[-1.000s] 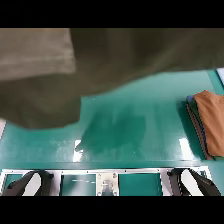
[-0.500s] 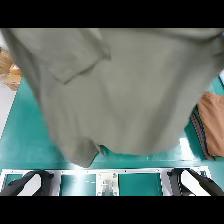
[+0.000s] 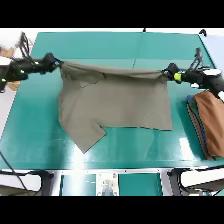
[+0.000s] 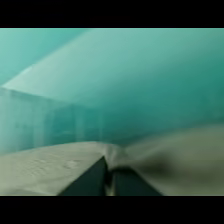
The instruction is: Fold the shirts.
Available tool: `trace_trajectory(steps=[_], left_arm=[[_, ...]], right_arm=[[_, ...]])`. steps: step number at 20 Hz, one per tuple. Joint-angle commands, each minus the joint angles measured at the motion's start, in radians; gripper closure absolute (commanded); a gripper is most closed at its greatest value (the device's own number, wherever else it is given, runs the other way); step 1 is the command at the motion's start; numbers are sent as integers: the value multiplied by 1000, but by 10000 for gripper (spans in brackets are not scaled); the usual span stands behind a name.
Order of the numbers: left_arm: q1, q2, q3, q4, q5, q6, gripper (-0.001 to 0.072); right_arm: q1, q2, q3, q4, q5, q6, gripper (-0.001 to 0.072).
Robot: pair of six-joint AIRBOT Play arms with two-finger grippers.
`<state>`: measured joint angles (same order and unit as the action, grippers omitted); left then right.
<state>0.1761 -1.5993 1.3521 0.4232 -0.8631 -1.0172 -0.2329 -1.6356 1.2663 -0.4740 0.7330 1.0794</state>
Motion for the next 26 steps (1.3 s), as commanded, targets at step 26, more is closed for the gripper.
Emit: trace_trajectory(steps=[26], left_arm=[[105,31,-441,339,-298,-69,104]], right_arm=[[-573,510,-714,-212,446,0,260]])
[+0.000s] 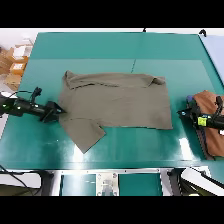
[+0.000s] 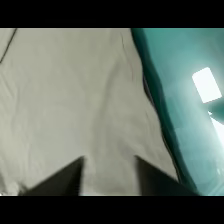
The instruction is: Fold the shirts.
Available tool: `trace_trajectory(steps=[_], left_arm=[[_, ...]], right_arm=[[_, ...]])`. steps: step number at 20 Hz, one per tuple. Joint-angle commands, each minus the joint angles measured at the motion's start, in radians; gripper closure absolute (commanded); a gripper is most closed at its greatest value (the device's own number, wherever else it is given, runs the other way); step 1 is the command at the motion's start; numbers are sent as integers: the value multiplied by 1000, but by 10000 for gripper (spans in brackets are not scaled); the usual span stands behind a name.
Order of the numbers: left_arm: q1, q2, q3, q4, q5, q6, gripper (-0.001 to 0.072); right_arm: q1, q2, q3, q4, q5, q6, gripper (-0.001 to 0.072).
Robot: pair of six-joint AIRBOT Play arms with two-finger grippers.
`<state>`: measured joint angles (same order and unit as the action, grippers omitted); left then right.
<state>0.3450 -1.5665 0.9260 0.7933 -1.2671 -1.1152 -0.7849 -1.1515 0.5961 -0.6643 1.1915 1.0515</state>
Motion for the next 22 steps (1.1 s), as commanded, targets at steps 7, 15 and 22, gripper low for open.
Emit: trace_trajectory(steps=[7,15,22], left_arm=[[-59,2,24,-3,-23,69,682],[-59,2,24,-1,-4,69,682],[-59,11,43,-23,-25,69,683]], right_arm=[[-119,2,-65,-203,-24,115,104],[112,-257,-79,9,-89,-26,109],[131,-280,42,59,-36,-41,696]])
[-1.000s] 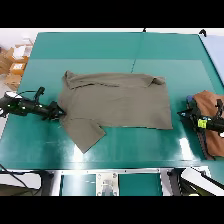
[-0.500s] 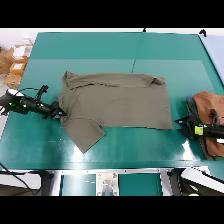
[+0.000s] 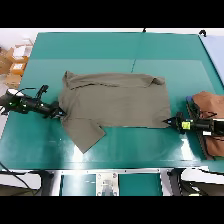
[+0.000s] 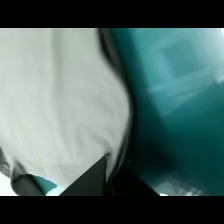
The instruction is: Fold the shirts.
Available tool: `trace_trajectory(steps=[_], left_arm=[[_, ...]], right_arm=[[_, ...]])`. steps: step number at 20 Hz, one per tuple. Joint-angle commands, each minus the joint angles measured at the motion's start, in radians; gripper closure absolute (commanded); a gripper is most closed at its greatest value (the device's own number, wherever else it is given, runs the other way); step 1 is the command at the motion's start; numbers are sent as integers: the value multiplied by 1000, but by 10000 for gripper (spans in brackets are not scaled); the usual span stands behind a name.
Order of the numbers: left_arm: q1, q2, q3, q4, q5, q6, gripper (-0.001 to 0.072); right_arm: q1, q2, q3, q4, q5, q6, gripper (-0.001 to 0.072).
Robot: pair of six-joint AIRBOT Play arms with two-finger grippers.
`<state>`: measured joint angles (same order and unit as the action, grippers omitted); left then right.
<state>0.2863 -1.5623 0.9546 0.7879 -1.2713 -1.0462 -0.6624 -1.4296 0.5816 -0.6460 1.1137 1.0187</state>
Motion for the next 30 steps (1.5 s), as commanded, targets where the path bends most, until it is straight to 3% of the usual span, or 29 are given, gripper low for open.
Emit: trace_trajectory(steps=[1,4,7,12,16,19,21,23,25,30], left_arm=[[0,28,41,-27,-56,-1,683],[0,185,177,-112,-122,-4,684],[0,418,423,-241,-113,-29,684],[0,671,948,-251,89,-59,683],[0,703,1257,-136,155,-166,684],[0,703,1225,-33,96,-254,683],[0,703,1101,-20,48,-263,683],[0,692,943,-21,10,-262,683],[0,661,768,-26,-2,-249,683],[-5,450,361,-124,160,-128,683]], right_arm=[[8,18,91,63,85,-8,696],[8,169,268,210,216,21,697],[6,346,580,296,273,101,697],[-54,504,1160,294,220,193,697],[-129,573,1405,278,117,194,697],[-126,580,1397,268,150,210,697],[-122,570,1331,268,165,247,697],[-87,568,1188,268,167,245,697],[-6,562,977,266,132,180,698],[232,414,464,185,-270,65,698]])
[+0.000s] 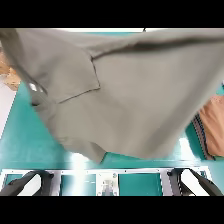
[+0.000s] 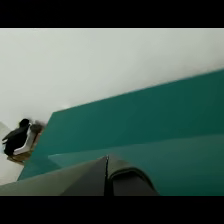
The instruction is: Fold the shirts.
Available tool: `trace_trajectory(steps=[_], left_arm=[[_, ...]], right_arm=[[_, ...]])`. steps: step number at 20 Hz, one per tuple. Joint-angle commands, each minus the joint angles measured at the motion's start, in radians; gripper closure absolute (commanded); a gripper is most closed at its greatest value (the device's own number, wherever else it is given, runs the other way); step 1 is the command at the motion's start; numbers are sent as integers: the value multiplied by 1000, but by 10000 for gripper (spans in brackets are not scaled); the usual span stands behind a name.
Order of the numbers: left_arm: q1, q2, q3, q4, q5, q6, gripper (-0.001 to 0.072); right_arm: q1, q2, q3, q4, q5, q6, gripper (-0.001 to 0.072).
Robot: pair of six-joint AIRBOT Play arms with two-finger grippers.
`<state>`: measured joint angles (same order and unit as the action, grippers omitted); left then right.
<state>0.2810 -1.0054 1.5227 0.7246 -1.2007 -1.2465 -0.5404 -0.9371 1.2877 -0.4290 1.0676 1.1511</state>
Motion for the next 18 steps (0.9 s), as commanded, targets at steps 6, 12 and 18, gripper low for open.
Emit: trace_trajectory(steps=[6,12,18], left_arm=[[0,-560,-234,-301,255,209,683],[0,-662,-154,-240,319,203,683],[-11,-660,-148,-3,198,130,683]], right_arm=[[228,-637,-131,2,-349,-116,697],[239,-908,172,-2,-212,-78,698],[230,-890,179,-237,-37,4,700]])
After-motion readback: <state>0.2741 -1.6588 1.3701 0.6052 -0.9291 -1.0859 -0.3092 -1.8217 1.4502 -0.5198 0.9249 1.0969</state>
